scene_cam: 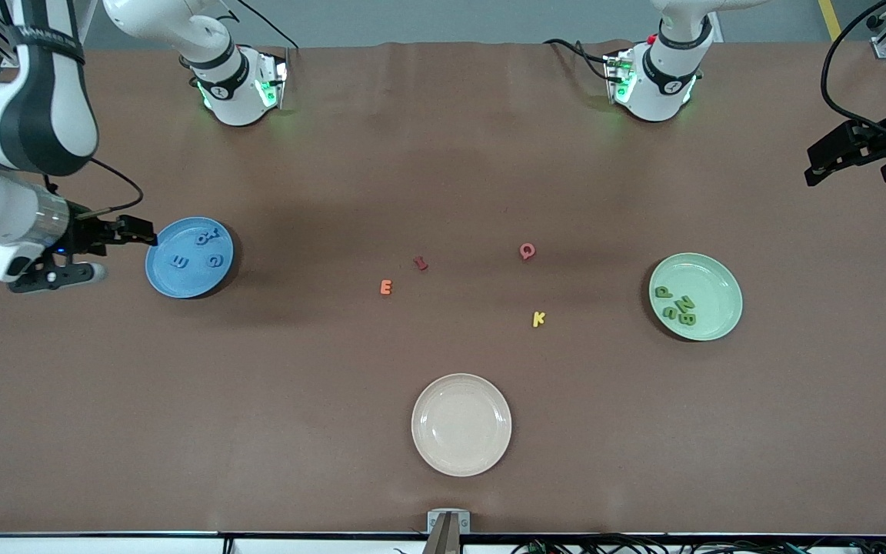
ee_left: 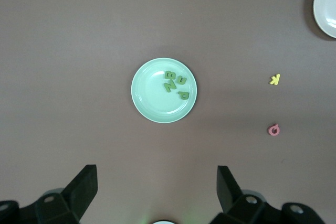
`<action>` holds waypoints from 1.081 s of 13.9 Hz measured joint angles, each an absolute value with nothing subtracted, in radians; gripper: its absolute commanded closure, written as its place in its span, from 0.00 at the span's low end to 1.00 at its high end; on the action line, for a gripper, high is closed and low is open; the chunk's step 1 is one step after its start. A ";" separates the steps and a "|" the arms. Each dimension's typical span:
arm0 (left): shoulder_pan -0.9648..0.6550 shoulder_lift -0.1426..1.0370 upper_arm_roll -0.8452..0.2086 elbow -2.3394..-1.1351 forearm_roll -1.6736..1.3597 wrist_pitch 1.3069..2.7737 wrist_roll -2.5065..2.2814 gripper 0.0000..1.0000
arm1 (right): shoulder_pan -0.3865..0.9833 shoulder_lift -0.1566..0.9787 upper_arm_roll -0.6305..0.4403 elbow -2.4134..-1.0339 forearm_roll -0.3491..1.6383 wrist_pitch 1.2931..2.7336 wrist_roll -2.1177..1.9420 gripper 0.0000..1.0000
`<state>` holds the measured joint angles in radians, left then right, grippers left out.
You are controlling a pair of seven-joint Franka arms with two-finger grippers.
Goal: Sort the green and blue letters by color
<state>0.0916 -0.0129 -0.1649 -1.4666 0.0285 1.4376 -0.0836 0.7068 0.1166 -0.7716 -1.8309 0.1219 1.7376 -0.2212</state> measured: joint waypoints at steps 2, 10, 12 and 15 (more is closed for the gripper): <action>0.092 -0.014 -0.165 -1.467 0.029 1.432 -0.084 0.00 | 0.711 0.141 -0.765 -1.747 0.122 1.731 -0.144 0.00; 0.092 -0.015 -0.165 -1.466 0.029 1.431 -0.084 0.00 | 0.691 0.213 -0.768 -1.579 0.175 1.680 -0.106 0.00; 0.092 -0.015 -0.165 -1.466 0.029 1.431 -0.084 0.00 | 0.685 0.222 -0.769 -1.578 0.176 1.675 -0.105 0.00; 0.092 -0.015 -0.165 -1.466 0.029 1.431 -0.084 0.00 | 0.669 0.235 -0.771 -1.569 0.179 1.645 -0.104 0.00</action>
